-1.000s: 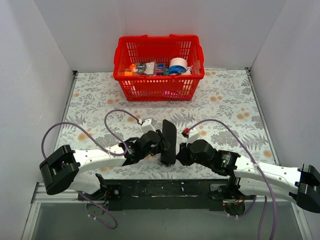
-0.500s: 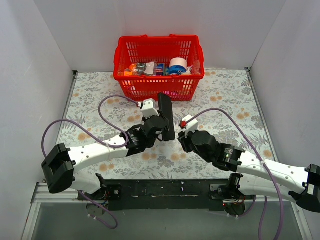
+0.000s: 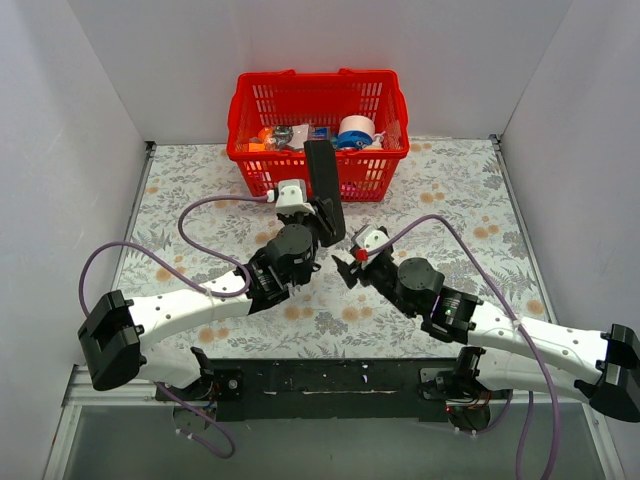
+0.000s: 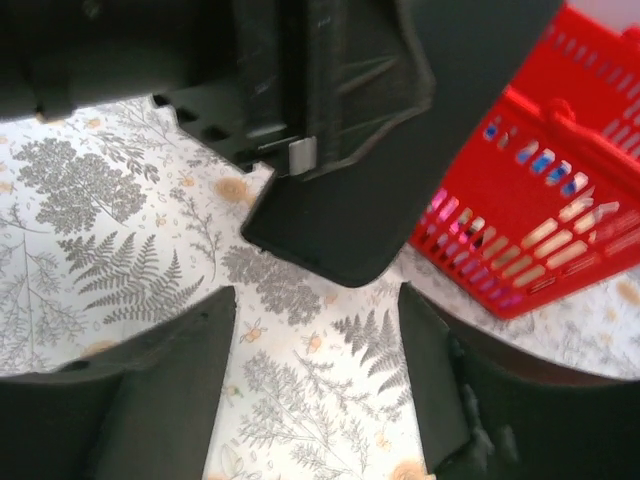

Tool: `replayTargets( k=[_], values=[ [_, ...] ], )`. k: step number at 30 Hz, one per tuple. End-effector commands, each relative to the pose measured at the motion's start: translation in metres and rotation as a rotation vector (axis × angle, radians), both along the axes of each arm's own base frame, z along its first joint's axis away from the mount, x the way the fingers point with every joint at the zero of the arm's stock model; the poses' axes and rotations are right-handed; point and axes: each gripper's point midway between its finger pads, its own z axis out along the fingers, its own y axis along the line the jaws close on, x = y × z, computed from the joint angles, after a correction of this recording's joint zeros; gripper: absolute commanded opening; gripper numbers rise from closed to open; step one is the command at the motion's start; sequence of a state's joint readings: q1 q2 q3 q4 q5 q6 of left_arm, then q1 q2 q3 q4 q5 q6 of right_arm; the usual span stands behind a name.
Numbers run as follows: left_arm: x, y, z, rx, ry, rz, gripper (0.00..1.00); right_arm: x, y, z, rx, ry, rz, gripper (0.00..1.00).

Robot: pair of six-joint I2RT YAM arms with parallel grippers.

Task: Sort the hair-cutting tools
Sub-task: Zip the hairdressing tool bag.

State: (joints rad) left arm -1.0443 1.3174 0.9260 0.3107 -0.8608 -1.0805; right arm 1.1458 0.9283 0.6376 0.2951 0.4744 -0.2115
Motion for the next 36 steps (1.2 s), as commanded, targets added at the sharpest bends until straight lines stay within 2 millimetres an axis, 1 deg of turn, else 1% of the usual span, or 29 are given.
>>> replayTargets(
  k=[1,2,3,4,5,6,7,8,11,12,15,16,19,21,24,28,32,36],
  values=[
    [-0.002,0.021,0.088,-0.126,-0.238,0.045,0.00,-0.004,0.019,0.039,0.077,-0.101,0.083,0.59],
    [-0.003,0.021,0.093,-0.132,-0.252,0.042,0.00,-0.005,0.021,0.038,0.077,-0.098,0.094,0.48],
    [-0.004,0.023,0.098,-0.143,-0.264,0.046,0.00,-0.006,0.022,0.035,0.078,-0.089,0.098,0.29],
    [-0.005,0.024,0.102,-0.148,-0.272,0.042,0.00,-0.007,0.022,0.036,0.093,-0.088,0.100,0.22],
    [-0.005,0.025,0.104,-0.151,-0.276,0.046,0.00,-0.007,0.022,0.035,0.103,-0.086,0.103,0.19],
    [-0.006,0.026,0.107,-0.156,-0.276,0.049,0.00,-0.008,0.022,0.037,0.125,-0.085,0.104,0.19],
    [-0.006,0.025,0.107,-0.179,-0.268,0.046,0.00,-0.009,0.021,0.030,0.126,-0.083,0.104,0.19],
    [-0.008,0.027,0.108,-0.187,-0.258,0.045,0.00,-0.010,0.023,0.036,0.159,-0.095,0.113,0.19],
    [-0.010,0.032,0.108,-0.229,-0.243,0.047,0.00,-0.011,0.029,0.033,0.177,-0.087,0.132,0.26],
    [-0.011,0.032,0.110,-0.242,-0.241,0.045,0.00,-0.011,0.032,0.034,0.188,-0.090,0.137,0.32],
    [-0.012,0.035,0.111,-0.272,-0.221,0.050,0.00,-0.011,0.039,0.033,0.211,-0.093,0.156,0.36],
    [-0.012,0.036,0.113,-0.283,-0.219,0.053,0.00,-0.011,0.040,0.032,0.214,-0.093,0.158,0.36],
    [-0.014,0.038,0.113,-0.314,-0.198,0.050,0.00,-0.010,0.044,0.035,0.234,-0.105,0.164,0.36],
    [-0.015,0.037,0.108,-0.331,-0.168,0.051,0.00,-0.011,0.046,0.040,0.241,-0.118,0.174,0.36],
    [-0.016,0.038,0.101,-0.332,-0.143,0.053,0.00,-0.015,0.051,0.053,0.261,-0.139,0.206,0.36],
    [-0.016,0.039,0.094,-0.351,-0.114,0.061,0.00,-0.018,0.055,0.060,0.264,-0.149,0.234,0.35],
    [-0.016,0.040,0.093,-0.354,-0.111,0.064,0.00,-0.022,0.059,0.062,0.262,-0.149,0.262,0.33],
    [-0.016,0.039,0.093,-0.355,-0.112,0.061,0.00,-0.023,0.058,0.065,0.267,-0.152,0.265,0.33]
  ],
)
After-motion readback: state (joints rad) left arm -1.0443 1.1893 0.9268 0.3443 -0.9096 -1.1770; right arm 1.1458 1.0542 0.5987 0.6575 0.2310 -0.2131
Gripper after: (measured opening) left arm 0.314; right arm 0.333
